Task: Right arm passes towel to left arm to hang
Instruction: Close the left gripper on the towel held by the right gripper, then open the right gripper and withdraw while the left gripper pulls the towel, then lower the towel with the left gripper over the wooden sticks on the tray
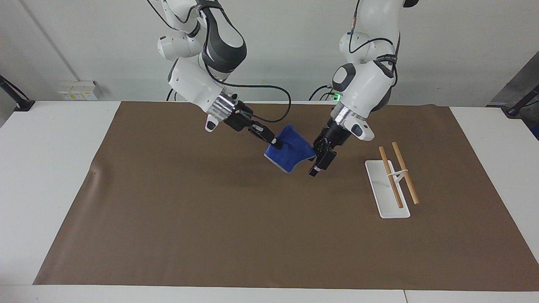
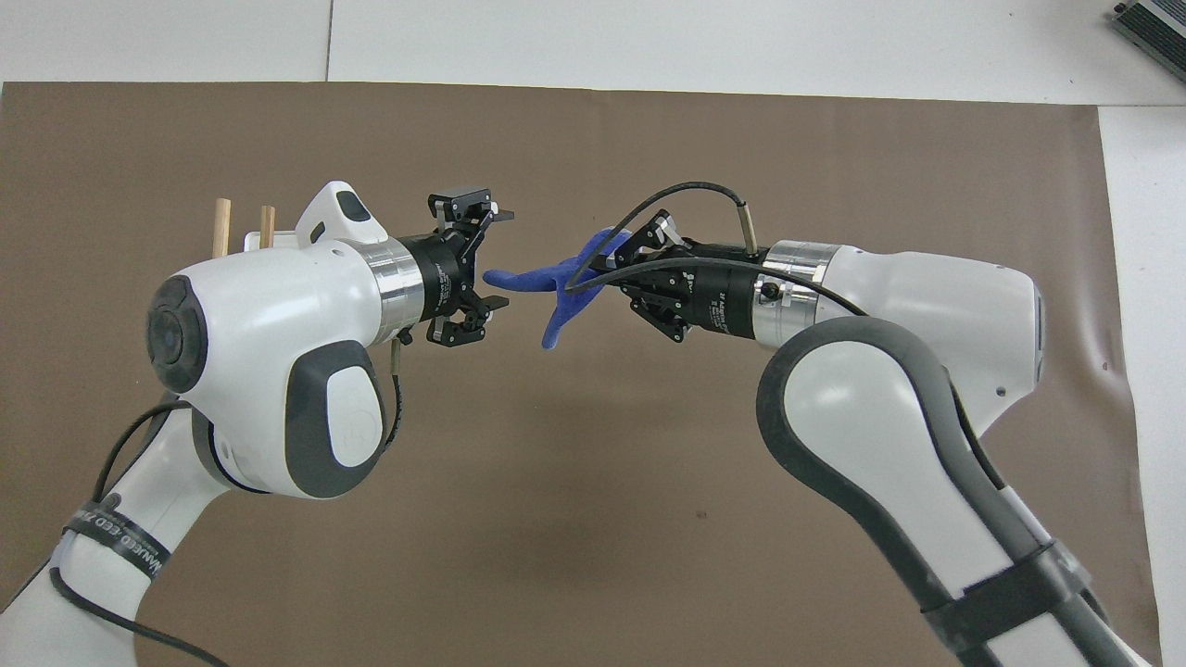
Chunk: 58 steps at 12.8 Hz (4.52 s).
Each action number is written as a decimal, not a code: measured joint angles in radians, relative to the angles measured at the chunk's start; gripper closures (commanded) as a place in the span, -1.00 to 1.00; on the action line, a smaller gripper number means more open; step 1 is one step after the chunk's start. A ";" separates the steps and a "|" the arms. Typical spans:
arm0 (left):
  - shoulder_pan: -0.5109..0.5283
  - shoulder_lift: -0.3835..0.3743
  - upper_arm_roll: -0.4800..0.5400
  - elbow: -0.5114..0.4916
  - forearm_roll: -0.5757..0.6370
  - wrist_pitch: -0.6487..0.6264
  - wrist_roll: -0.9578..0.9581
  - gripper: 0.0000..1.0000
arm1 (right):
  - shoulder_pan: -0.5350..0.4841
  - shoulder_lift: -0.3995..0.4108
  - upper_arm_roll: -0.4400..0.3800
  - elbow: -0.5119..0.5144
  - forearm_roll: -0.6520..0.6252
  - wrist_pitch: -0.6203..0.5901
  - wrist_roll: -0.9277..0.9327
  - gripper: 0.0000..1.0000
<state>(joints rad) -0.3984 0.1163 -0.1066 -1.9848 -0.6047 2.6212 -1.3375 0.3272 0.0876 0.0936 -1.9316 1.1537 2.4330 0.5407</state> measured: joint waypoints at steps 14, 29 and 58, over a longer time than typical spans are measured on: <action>-0.002 -0.014 -0.015 0.003 0.000 -0.037 0.005 1.00 | 0.006 0.000 0.001 0.000 0.046 0.006 -0.002 1.00; 0.049 -0.014 0.011 0.002 0.000 -0.037 0.365 1.00 | -0.120 -0.002 -0.011 -0.003 -0.560 0.012 -0.151 -1.00; 0.621 -0.063 0.019 -0.138 0.001 -0.146 1.189 1.00 | -0.304 -0.119 -0.198 0.316 -1.136 -0.862 -0.404 -1.00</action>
<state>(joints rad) 0.2227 0.0534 -0.0879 -2.1228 -0.6041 2.4749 -0.1482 0.0228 -0.0313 -0.1046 -1.6157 0.0174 1.5708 0.1365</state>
